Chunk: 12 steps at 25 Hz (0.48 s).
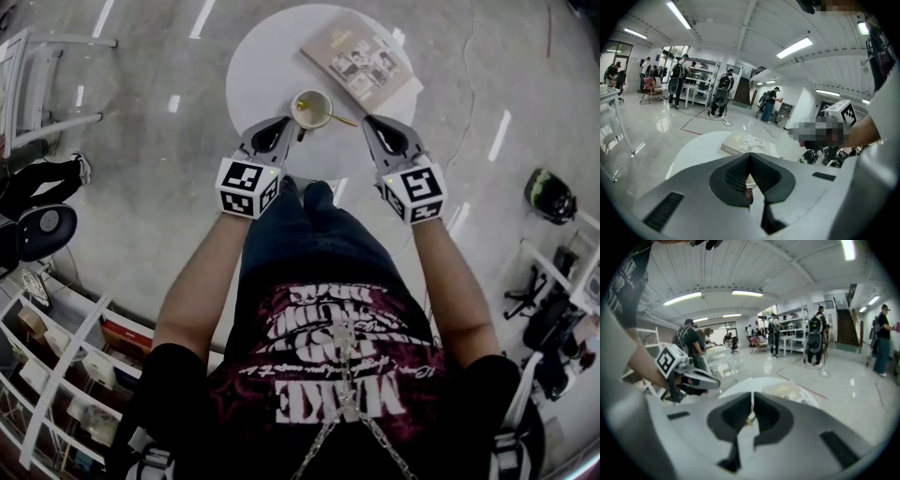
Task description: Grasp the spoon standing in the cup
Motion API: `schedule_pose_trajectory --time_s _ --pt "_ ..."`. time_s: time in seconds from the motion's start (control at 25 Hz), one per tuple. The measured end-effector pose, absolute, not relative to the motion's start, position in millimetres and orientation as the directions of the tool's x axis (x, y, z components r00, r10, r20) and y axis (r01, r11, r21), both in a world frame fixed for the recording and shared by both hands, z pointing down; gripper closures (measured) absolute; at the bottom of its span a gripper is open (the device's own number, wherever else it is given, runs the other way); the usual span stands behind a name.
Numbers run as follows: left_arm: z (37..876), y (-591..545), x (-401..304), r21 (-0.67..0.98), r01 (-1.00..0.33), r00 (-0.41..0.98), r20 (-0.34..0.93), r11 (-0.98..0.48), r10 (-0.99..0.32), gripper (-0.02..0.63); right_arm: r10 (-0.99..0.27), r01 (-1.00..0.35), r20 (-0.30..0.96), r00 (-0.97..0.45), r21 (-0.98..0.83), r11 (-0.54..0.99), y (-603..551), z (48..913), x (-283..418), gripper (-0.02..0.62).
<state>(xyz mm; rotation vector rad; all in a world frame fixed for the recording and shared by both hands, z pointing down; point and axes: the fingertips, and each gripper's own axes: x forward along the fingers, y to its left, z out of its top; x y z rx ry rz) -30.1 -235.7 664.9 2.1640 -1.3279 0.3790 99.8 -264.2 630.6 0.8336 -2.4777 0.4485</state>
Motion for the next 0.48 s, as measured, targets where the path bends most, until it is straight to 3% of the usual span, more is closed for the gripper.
schedule_pose_trajectory --time_s 0.4,0.48 --pt "687.2 -235.2 -33.4 0.360 -0.877 0.473 0.525 -0.319 -0.708 0.581 -0.439 -0.660 0.623 -0.648 -0.171 0.731 -260.1 672.3 105.3 0.560" --pt "691.7 -235.0 -32.8 0.359 -0.876 0.475 0.529 -0.322 -0.704 0.581 -0.416 -0.655 0.639 -0.648 -0.187 0.733 -258.0 681.2 105.1 0.533"
